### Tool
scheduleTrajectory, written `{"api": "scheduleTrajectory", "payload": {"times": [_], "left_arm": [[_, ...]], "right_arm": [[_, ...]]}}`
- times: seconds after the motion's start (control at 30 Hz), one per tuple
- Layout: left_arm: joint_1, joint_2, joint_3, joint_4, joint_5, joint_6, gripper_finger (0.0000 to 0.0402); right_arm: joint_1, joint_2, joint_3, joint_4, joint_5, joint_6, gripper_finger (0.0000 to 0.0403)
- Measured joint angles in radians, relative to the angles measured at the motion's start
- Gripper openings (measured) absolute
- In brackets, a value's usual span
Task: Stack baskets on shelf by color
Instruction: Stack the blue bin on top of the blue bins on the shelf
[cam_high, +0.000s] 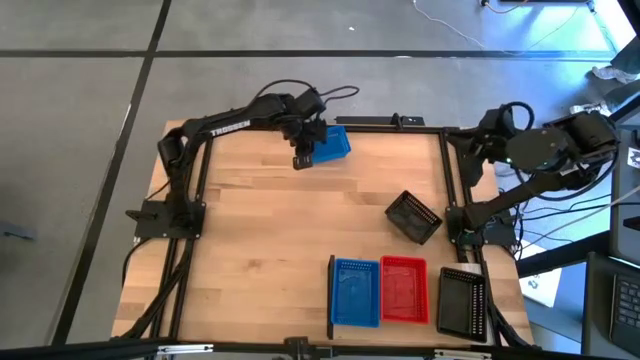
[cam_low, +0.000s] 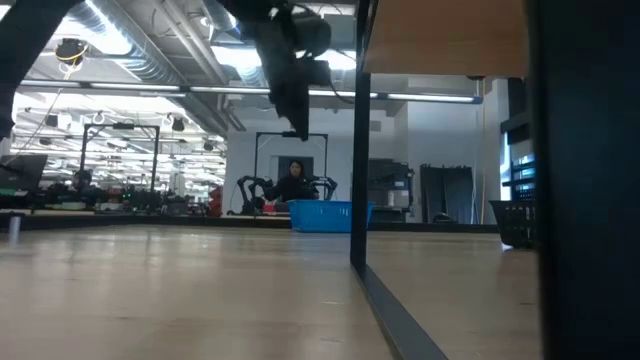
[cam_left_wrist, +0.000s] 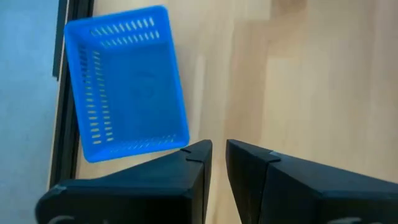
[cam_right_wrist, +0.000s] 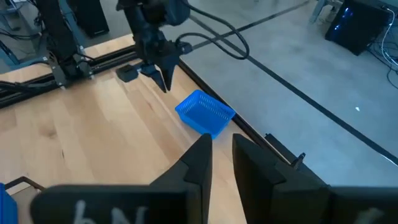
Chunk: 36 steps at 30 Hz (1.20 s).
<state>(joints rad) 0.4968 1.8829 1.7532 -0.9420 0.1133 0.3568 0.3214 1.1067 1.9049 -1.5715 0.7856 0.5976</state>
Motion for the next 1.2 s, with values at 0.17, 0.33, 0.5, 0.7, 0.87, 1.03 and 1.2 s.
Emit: {"api": "scheduleTrajectory", "payload": {"times": [0.17,0.33,0.5,0.7,0.87,1.03,1.2], "left_arm": [[0.039,0.011,0.0,-0.026,-0.034,0.003,0.004],[0.052,0.009,0.0,-0.045,-0.209,-0.009,0.004],[0.048,0.009,0.0,-0.036,-0.336,0.072,0.004],[0.039,0.009,0.0,0.008,-0.392,0.17,0.0039],[0.04,0.009,0.0,0.028,-0.392,0.176,0.0039],[0.037,0.009,0.0,0.03,-0.381,0.187,0.0008],[0.038,0.009,0.0,0.04,-0.398,0.25,0.0012]], "right_arm": [[0.0,-0.003,0.0,0.0,-0.008,0.001,0.0062],[0.0,0.008,0.0,0.001,-0.004,0.059,0.0062],[0.0,0.02,0.0,0.001,0.006,0.084,0.0062],[0.0,0.035,0.0,0.001,0.007,0.105,0.0062],[0.0,0.047,0.0,0.001,0.007,0.106,0.0062],[0.0,0.052,0.0,0.001,0.007,0.105,0.0062],[0.0,0.052,0.0,0.001,0.008,0.105,0.0062]]}}
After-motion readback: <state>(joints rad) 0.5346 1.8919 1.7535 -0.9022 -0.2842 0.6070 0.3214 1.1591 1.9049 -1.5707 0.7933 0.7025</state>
